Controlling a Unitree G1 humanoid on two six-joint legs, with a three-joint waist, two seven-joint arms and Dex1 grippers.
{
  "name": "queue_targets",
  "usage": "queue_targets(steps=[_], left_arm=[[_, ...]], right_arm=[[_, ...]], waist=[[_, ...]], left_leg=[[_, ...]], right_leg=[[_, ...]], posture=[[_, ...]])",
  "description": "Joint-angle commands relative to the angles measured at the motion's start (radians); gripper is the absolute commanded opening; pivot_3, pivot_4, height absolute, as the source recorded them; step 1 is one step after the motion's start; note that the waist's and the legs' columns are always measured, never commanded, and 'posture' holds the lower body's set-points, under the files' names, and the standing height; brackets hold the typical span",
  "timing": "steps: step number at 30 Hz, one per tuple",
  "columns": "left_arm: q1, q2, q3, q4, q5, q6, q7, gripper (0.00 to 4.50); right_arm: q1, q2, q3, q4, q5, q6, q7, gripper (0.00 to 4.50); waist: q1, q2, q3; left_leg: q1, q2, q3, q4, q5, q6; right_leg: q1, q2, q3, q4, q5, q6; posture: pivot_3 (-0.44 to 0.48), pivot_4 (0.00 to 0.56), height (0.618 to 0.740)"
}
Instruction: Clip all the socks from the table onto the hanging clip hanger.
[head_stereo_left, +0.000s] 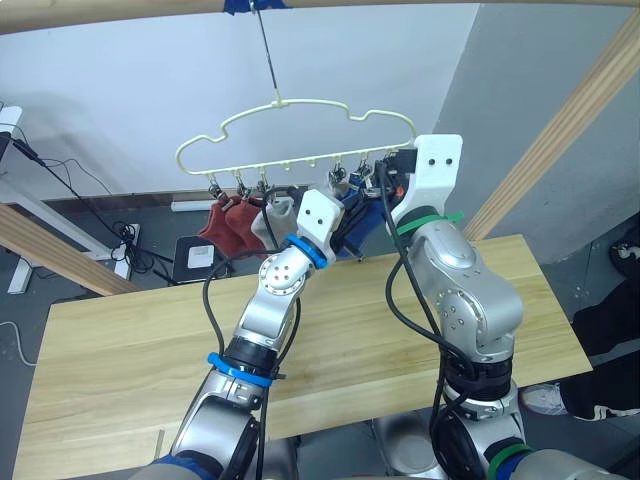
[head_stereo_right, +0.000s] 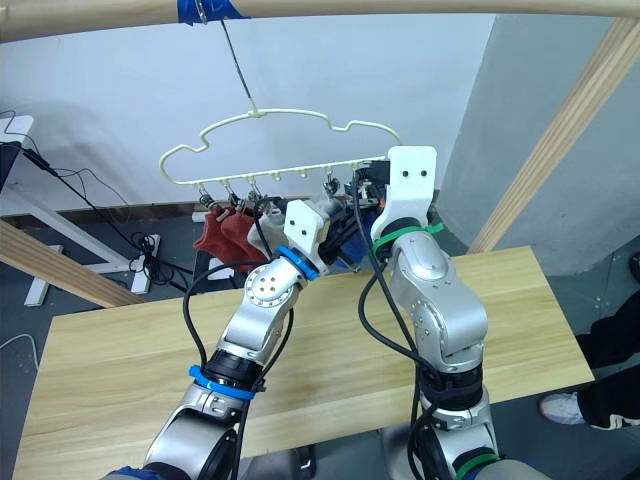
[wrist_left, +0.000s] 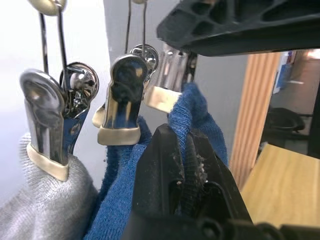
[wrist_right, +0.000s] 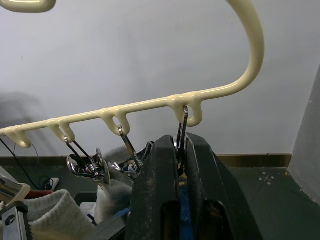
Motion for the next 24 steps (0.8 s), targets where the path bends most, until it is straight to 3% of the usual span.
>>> queue_targets(steps=[1, 8, 9, 17, 24], left_arm=[[-0.016, -0.007, 0.009, -0.022, 0.006, -0.026, 0.013, 0.02], [-0.015, -0.011, 0.001, -0.029, 0.01, -0.021, 0.013, 0.02], [-0.016, -0.012, 0.0, -0.028, 0.01, -0.021, 0.013, 0.0], [-0.018, -0.014, -0.005, -0.029, 0.009, -0.022, 0.01, 0.0], [-0.014, -0.022, 0.001, -0.035, -0.031, 0.007, -0.033, 0.0]], right_arm=[[-0.014, 0.003, 0.017, -0.062, -0.006, -0.007, 0.008, 0.0], [-0.007, 0.017, 0.01, -0.07, -0.002, -0.003, -0.003, 0.0], [-0.006, 0.02, 0.008, -0.071, -0.001, -0.002, -0.004, 0.61], [-0.013, 0.031, -0.003, -0.068, 0.0, -0.003, -0.004, 3.34], [-0.008, 0.021, -0.018, -0.114, 0.019, 0.005, 0.016, 3.34]], waist=[[0.0, 0.0, 0.0], [0.0, 0.0, 0.0], [0.0, 0.0, 0.0], [0.0, 0.0, 0.0], [0.0, 0.0, 0.0]], left_leg=[[0.0, 0.0, 0.0, 0.0, 0.0, 0.0], [0.0, 0.0, 0.0, 0.0, 0.0, 0.0], [0.0, 0.0, 0.0, 0.0, 0.0, 0.0], [0.0, 0.0, 0.0, 0.0, 0.0, 0.0], [0.0, 0.0, 0.0, 0.0, 0.0, 0.0]], right_leg=[[0.0, 0.0, 0.0, 0.0, 0.0, 0.0], [0.0, 0.0, 0.0, 0.0, 0.0, 0.0], [0.0, 0.0, 0.0, 0.0, 0.0, 0.0], [0.0, 0.0, 0.0, 0.0, 0.0, 0.0], [0.0, 0.0, 0.0, 0.0, 0.0, 0.0]], posture=[[-0.312, 0.259, 0.74], [-0.312, 0.262, 0.74], [-0.312, 0.262, 0.74], [-0.312, 0.263, 0.74], [-0.316, 0.264, 0.74]])
